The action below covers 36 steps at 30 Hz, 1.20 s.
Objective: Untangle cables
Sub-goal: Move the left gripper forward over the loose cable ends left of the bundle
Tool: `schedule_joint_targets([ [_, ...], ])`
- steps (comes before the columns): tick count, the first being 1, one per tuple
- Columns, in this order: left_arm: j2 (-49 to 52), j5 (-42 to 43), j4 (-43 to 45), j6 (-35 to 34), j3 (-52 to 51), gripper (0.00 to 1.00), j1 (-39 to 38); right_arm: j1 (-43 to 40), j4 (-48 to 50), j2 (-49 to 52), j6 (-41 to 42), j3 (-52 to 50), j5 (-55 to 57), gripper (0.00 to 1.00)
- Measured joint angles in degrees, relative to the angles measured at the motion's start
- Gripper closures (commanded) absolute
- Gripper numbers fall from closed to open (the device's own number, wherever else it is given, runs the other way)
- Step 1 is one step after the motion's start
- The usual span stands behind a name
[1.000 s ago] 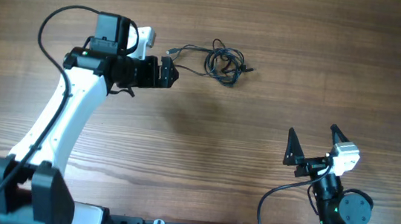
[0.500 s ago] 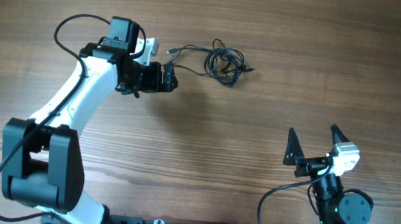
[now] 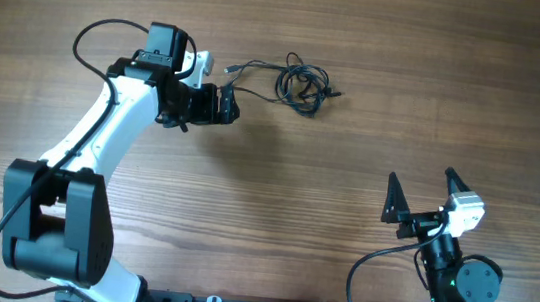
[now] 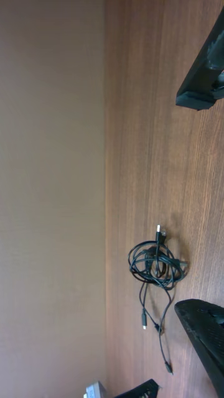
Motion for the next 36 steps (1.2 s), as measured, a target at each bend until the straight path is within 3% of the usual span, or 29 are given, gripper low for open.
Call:
schedule_joint_targets([
  [28, 0.00, -0.02, 2.60, 0.00, 0.00, 0.00, 0.00, 0.00, 0.00, 0.00, 0.00, 0.00, 0.00, 0.00],
  [29, 0.00, -0.20, 3.15, 0.00, 0.00, 0.07, 0.00, 0.00, 0.00, 0.00, 0.00, 0.00, 0.00, 0.00],
  [32, 0.00, -1.07, 5.44, -0.33, 0.00, 0.71, 0.00, 0.00, 0.00, 0.00, 0.00, 0.00, 0.00, 0.00],
  [34, 0.00, -1.42, 7.50, -0.22, 0.00, 0.96, 0.00, 0.00, 0.00, 0.00, 0.00, 0.00, 0.00, 0.00],
  [36, 0.00, -1.70, 7.85, -0.33, 0.00, 0.96, 0.00, 0.00, 0.00, 0.00, 0.00, 0.00, 0.00, 0.00],
])
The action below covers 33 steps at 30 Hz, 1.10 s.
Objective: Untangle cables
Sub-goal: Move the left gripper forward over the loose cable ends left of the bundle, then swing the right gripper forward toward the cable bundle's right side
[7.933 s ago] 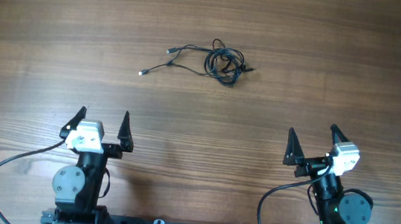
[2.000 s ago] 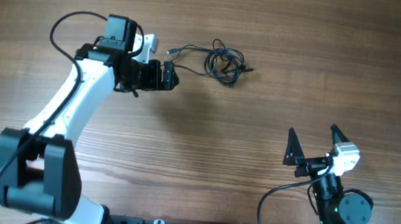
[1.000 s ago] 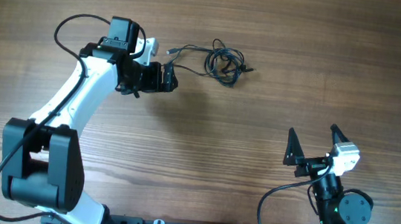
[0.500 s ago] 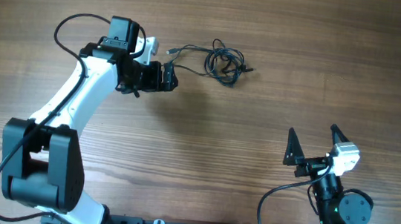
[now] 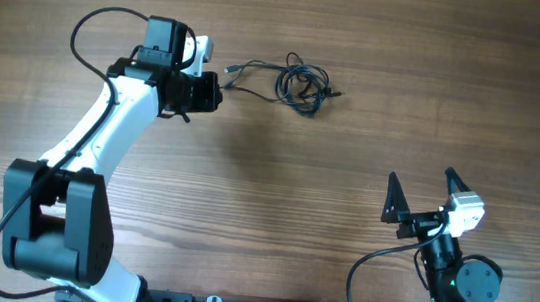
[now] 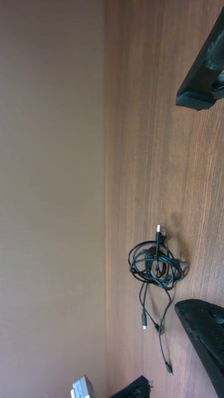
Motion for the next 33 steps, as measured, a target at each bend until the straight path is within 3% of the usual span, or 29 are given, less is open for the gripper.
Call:
schedule_joint_targets([
  [14, 3.06, -0.20, 1.77, -2.23, 0.00, 0.96, -0.11, 0.00, 0.09, 0.00, 0.00, 0.00, 0.00, 0.00],
  [21, 3.06, -0.22, 1.77, -2.80, 0.00, 0.96, -0.76, 0.00, 3.10, 0.00, 7.26, 0.00, -4.37, 0.00],
  [24, 3.06, -0.22, 1.81, -3.63, 0.00, 0.91, -0.81, 0.00, 1.31, 0.31, 8.39, 1.81, -7.34, 0.00],
  [29, 3.06, -0.22, 1.99, -4.31, 0.00, 0.65, -0.81, 0.00, -3.69, 9.09, 8.46, 16.11, -8.46, 0.00],
  [31, 3.06, -0.26, 2.03, -4.48, 0.00, 0.39, -0.81, 0.00, -8.04, 16.79, 8.28, 24.65, -8.68, 0.00],
  [32, 3.06, -0.31, 2.08, -4.81, 0.00, 0.11, -0.81, 0.00, -10.69, 20.44, 8.26, 28.55, -8.94, 0.00],
  [33, 3.06, -0.28, 1.99, -4.66, 0.00, 0.00, -0.81, 0.00, -13.81, 25.03, 8.22, 33.11, -9.53, 0.00],
])
